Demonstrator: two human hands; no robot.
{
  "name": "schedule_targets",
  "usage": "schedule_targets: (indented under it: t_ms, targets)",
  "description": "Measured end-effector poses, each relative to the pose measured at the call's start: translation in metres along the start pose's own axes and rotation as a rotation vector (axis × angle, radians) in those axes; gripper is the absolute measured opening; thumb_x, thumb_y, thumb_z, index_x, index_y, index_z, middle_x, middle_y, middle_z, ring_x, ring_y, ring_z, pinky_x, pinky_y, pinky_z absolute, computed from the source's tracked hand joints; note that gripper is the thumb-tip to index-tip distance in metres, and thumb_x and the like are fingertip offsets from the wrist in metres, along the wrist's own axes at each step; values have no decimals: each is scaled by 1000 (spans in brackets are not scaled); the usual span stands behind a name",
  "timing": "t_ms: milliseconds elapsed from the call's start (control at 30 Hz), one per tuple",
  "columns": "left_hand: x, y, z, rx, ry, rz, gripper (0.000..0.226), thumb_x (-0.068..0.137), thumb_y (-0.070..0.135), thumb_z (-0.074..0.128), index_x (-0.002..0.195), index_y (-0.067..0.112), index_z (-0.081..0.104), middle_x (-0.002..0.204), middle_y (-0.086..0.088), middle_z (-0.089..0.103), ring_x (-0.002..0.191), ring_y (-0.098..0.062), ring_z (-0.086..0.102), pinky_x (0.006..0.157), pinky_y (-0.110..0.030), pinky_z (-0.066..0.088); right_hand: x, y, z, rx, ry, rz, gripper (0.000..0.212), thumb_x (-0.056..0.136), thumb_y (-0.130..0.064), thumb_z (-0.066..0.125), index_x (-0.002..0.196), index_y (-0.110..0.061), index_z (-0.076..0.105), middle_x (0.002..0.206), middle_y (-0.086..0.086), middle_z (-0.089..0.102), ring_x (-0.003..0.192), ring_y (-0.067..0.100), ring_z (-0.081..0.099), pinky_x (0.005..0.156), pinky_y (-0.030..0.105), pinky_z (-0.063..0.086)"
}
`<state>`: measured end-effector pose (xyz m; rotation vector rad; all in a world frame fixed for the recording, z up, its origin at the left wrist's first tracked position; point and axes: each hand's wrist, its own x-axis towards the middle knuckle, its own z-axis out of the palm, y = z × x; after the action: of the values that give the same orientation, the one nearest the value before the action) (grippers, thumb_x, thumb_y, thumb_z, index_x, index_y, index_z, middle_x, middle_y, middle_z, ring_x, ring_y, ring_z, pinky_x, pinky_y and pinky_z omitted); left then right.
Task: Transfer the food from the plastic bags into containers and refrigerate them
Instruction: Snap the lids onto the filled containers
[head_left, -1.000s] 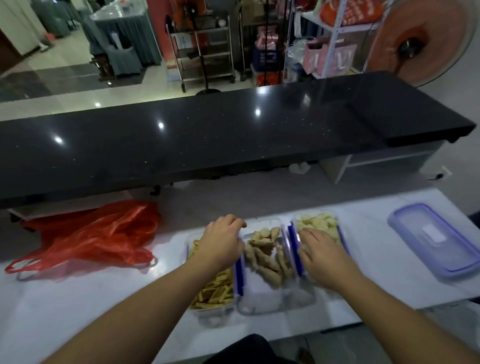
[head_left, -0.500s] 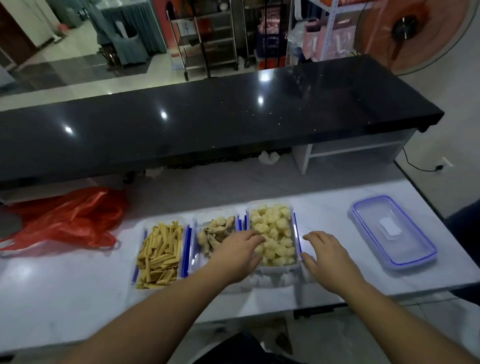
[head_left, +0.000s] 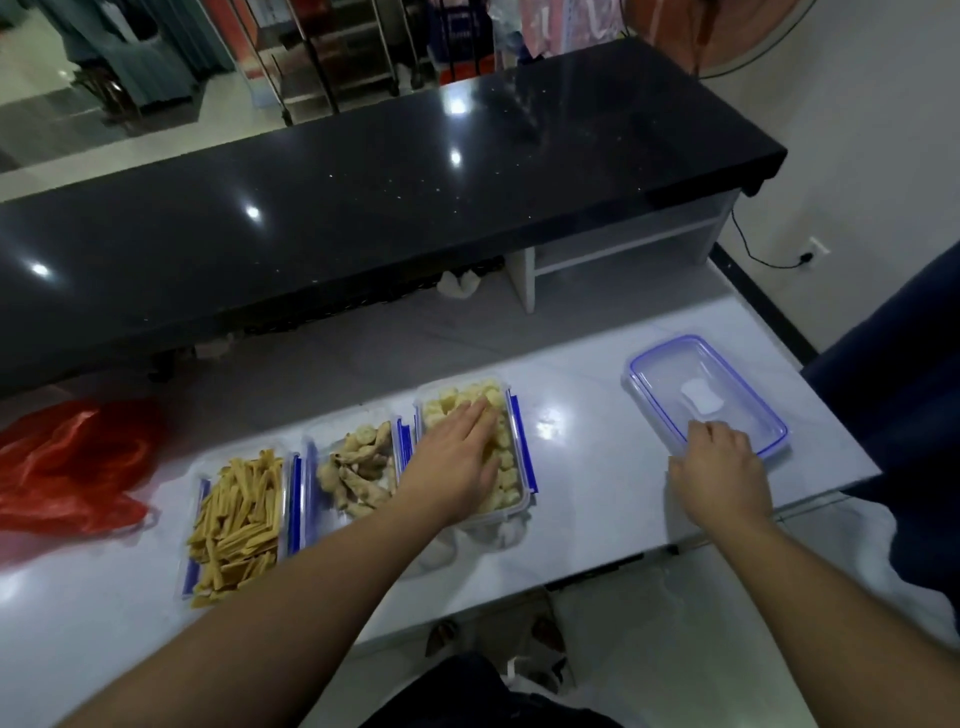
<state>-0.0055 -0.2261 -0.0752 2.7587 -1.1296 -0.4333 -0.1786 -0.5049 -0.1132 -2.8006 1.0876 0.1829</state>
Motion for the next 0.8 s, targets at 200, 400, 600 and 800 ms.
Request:
schedule_targets:
  t_ms: [200, 400, 600, 800]
  targets:
    - [12, 3, 6, 29, -59, 1, 68, 107, 51, 33, 167, 28, 10, 174, 8, 7, 161, -14, 3, 130, -44, 11, 11, 9, 9, -81, 45, -15, 23, 83, -9, 71, 104, -4, 65, 99, 17, 63, 88, 34, 58, 70, 42, 49]
    - [1, 4, 4, -18, -57, -3, 62, 108, 49, 33, 165, 32, 17, 174, 10, 11, 160, -16, 6, 128, -44, 8, 15, 12, 7, -89, 89, -61, 16, 83, -6, 70, 98, -6, 66, 90, 13, 65, 79, 32, 60, 66, 41, 48]
    - [-6, 0, -2, -50, -7, -17, 59, 107, 45, 41, 163, 31, 27, 172, 6, 20, 159, -18, 17, 128, -44, 18, 13, 14, -8, -130, 253, -149, 24, 70, 7, 76, 90, 1, 65, 82, 19, 60, 68, 37, 57, 56, 38, 40]
    - [-15, -16, -12, -100, 66, -115, 57, 103, 42, 48, 157, 25, 39, 163, 2, 40, 148, -19, 38, 123, -43, 34, 20, 11, -41, -127, 336, -164, 22, 68, 14, 75, 84, 7, 61, 78, 27, 58, 64, 38, 56, 54, 40, 46]
